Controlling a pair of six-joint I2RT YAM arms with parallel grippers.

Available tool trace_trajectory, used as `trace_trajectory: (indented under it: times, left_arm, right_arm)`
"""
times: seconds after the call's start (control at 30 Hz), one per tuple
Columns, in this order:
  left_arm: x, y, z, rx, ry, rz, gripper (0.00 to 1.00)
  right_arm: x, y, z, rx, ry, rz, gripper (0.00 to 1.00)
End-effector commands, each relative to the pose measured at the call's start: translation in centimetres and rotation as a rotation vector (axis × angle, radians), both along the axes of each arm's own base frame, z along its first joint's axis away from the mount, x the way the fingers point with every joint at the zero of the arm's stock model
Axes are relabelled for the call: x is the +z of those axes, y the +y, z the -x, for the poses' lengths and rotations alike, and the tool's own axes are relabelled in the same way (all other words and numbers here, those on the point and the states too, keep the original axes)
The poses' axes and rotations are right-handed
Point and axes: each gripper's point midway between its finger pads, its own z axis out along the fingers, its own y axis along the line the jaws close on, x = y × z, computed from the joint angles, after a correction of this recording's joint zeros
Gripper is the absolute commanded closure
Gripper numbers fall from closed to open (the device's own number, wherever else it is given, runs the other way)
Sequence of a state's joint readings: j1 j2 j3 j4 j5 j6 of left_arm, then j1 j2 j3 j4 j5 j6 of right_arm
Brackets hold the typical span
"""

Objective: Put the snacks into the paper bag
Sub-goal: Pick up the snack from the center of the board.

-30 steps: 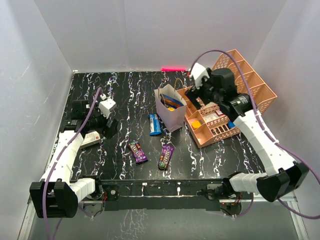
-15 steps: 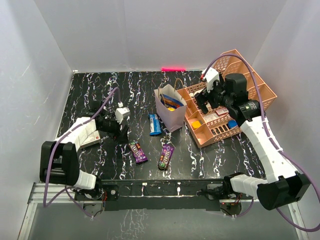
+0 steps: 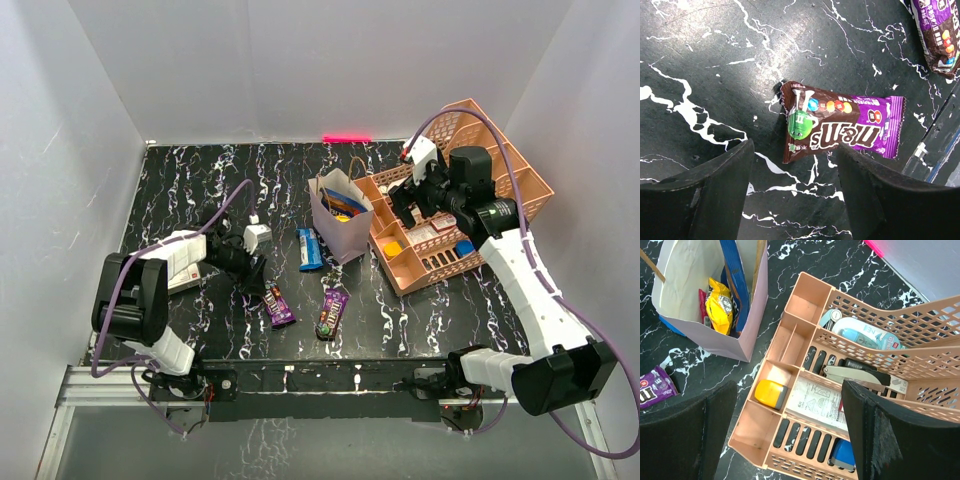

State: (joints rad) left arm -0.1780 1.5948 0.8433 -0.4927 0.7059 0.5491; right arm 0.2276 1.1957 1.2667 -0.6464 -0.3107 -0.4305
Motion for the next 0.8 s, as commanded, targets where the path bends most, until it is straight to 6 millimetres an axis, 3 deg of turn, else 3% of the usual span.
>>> trace_trajectory:
  times: [0.0, 0.17, 0.5, 0.77]
  left_arm:
    - [-0.09, -0.58, 0.65, -0.013, 0.026, 0.026, 0.38]
    - [-0.37, -0.62, 1.27, -0.026, 0.039, 0.018, 0.49]
    - [-0.92, -0.63, 1.48, -0.032, 0.068, -0.002, 0.62]
    - [-0.43, -0.79, 0.75, -0.032, 0.029, 0.004, 0.83]
  right_arm:
    - [1.08, 0.21, -0.63, 0.003, -0.048, -0.030, 0.11]
    - [0.87, 0.27, -0.67, 0.006, -0.043, -0.030, 0.11]
    - [0.41, 0.32, -0.68, 0.010, -0.032, -0.029, 0.11]
    - [0.20, 0.48, -0.92, 0.019, -0.025, -0.027, 0.11]
